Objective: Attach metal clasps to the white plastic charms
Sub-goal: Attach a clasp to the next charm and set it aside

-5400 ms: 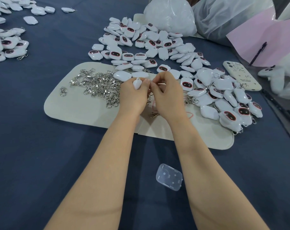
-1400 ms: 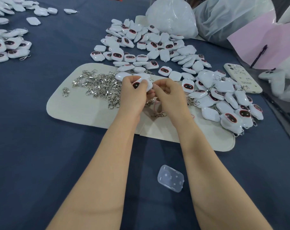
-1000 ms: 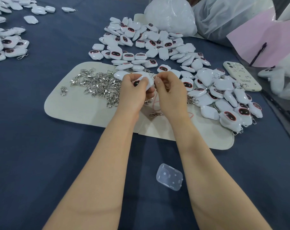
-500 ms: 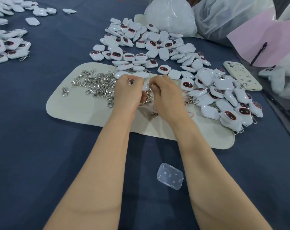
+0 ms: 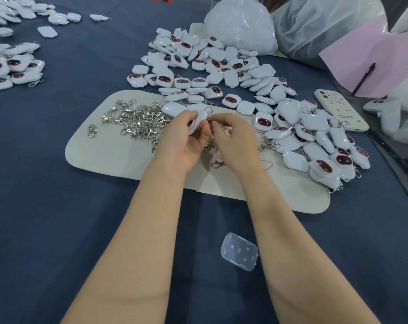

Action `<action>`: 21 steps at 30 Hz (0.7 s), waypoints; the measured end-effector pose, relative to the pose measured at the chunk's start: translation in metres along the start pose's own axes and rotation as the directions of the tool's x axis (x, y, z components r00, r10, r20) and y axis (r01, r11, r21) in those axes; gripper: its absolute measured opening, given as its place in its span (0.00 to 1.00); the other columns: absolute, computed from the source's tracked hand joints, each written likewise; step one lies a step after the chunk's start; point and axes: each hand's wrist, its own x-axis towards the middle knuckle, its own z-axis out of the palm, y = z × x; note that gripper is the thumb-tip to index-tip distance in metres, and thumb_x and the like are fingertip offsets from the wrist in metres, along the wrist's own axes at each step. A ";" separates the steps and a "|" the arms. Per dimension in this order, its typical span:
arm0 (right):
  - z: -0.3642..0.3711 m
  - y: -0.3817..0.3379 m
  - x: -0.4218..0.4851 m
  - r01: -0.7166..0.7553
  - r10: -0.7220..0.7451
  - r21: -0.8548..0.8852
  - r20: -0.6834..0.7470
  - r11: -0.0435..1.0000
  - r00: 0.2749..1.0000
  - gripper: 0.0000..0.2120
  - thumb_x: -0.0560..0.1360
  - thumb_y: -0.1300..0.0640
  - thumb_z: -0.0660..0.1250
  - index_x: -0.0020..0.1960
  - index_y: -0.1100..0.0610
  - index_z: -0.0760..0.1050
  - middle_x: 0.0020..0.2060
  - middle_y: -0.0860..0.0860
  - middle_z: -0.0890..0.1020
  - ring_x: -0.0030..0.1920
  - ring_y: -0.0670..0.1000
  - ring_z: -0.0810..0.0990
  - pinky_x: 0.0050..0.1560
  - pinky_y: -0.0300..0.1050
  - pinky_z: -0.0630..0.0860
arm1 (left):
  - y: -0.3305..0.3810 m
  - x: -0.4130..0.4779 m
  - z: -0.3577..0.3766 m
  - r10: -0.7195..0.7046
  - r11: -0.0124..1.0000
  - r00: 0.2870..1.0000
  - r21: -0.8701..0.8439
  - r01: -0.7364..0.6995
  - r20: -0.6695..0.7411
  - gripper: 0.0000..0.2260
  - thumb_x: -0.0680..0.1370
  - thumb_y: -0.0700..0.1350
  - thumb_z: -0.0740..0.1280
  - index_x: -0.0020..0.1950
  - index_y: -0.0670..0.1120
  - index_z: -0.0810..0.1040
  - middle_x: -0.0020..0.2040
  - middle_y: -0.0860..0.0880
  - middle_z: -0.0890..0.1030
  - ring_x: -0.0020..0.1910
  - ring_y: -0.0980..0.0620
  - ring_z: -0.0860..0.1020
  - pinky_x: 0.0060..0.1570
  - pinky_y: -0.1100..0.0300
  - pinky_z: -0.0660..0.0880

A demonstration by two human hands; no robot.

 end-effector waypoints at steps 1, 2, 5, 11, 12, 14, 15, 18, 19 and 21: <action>-0.001 -0.001 0.000 -0.006 0.006 0.013 -0.003 1.000 1.000 0.10 0.77 0.59 0.63 0.56 0.55 0.79 0.52 0.48 0.82 0.55 0.45 0.77 0.57 0.36 0.71 | 0.000 0.000 0.000 -0.012 1.000 1.000 -0.021 0.012 0.004 0.06 0.79 0.36 0.60 0.43 0.36 0.73 0.33 0.43 0.76 0.23 0.56 0.73 0.24 0.69 0.73; -0.001 -0.002 0.001 -0.011 0.012 0.047 -0.013 0.999 1.000 0.10 0.77 0.59 0.64 0.56 0.55 0.79 0.53 0.49 0.82 0.56 0.46 0.78 0.60 0.41 0.72 | 0.001 0.000 0.001 -0.021 0.999 1.000 -0.035 0.021 0.007 0.06 0.79 0.36 0.61 0.43 0.36 0.73 0.31 0.44 0.76 0.23 0.56 0.73 0.24 0.69 0.73; -0.001 -0.006 -0.001 -0.005 0.013 0.142 -0.058 0.990 0.998 0.08 0.76 0.60 0.65 0.54 0.56 0.79 0.49 0.49 0.82 0.52 0.47 0.80 0.59 0.45 0.75 | 0.001 -0.002 0.001 -0.046 0.997 0.999 -0.058 0.047 0.026 0.06 0.79 0.36 0.60 0.45 0.35 0.74 0.29 0.45 0.77 0.23 0.56 0.73 0.24 0.70 0.74; 0.000 -0.009 0.000 0.032 0.008 0.243 -0.162 0.969 0.987 0.05 0.77 0.62 0.65 0.46 0.53 0.77 0.39 0.42 0.80 0.42 0.42 0.78 0.50 0.39 0.76 | -0.002 -0.004 0.003 -0.091 0.996 0.993 0.005 0.091 0.069 0.04 0.79 0.37 0.60 0.52 0.37 0.72 0.37 0.45 0.74 0.24 0.58 0.72 0.24 0.71 0.72; 0.000 -0.009 0.000 0.036 0.010 0.259 -0.173 0.965 0.985 0.05 0.77 0.62 0.64 0.46 0.54 0.76 0.38 0.42 0.79 0.41 0.41 0.78 0.48 0.37 0.76 | -0.003 -0.004 0.003 -0.099 0.995 0.993 0.017 0.098 0.071 0.04 0.79 0.37 0.60 0.52 0.38 0.72 0.37 0.45 0.73 0.24 0.58 0.72 0.23 0.71 0.72; 0.001 -0.009 -0.001 0.056 -0.006 0.246 -0.196 0.968 0.981 0.05 0.78 0.63 0.63 0.47 0.55 0.75 0.37 0.42 0.78 0.39 0.37 0.76 0.45 0.32 0.73 | -0.003 -0.005 0.004 -0.112 0.993 0.991 0.036 0.109 0.070 0.04 0.79 0.37 0.60 0.50 0.38 0.72 0.36 0.46 0.73 0.24 0.58 0.72 0.23 0.71 0.72; 0.001 -0.009 -0.002 0.072 -0.026 0.215 -0.208 0.974 0.978 0.05 0.78 0.63 0.62 0.48 0.56 0.75 0.38 0.43 0.78 0.38 0.37 0.75 0.44 0.30 0.71 | -0.003 -0.005 0.005 -0.116 0.993 0.991 0.040 0.114 0.069 0.04 0.79 0.37 0.60 0.48 0.38 0.73 0.36 0.46 0.73 0.24 0.58 0.72 0.23 0.71 0.72; 0.000 -0.008 -0.003 0.160 -0.148 0.040 -0.219 0.986 0.964 0.06 0.78 0.64 0.61 0.50 0.61 0.76 0.41 0.50 0.79 0.42 0.46 0.75 0.45 0.36 0.70 | -0.004 -0.005 0.006 -0.101 0.992 0.993 0.080 0.096 0.058 0.04 0.79 0.36 0.59 0.45 0.38 0.72 0.35 0.46 0.73 0.22 0.58 0.71 0.21 0.71 0.70; -0.001 -0.007 -0.003 0.193 -0.195 -0.029 -0.207 0.981 0.959 0.06 0.78 0.64 0.61 0.49 0.63 0.76 0.42 0.52 0.79 0.43 0.49 0.75 0.45 0.38 0.69 | -0.005 -0.005 0.007 -0.076 0.990 0.996 0.123 0.070 0.048 0.04 0.79 0.36 0.59 0.46 0.39 0.72 0.34 0.46 0.72 0.21 0.58 0.70 0.21 0.71 0.69; -0.004 -0.006 -0.002 0.233 -0.253 -0.135 -0.158 0.963 0.955 0.07 0.78 0.65 0.60 0.49 0.65 0.76 0.42 0.55 0.79 0.44 0.52 0.74 0.45 0.40 0.68 | -0.006 -0.004 0.008 0.030 0.964 0.999 0.263 -0.032 0.013 0.03 0.79 0.35 0.58 0.47 0.40 0.71 0.33 0.46 0.71 0.20 0.58 0.70 0.20 0.69 0.68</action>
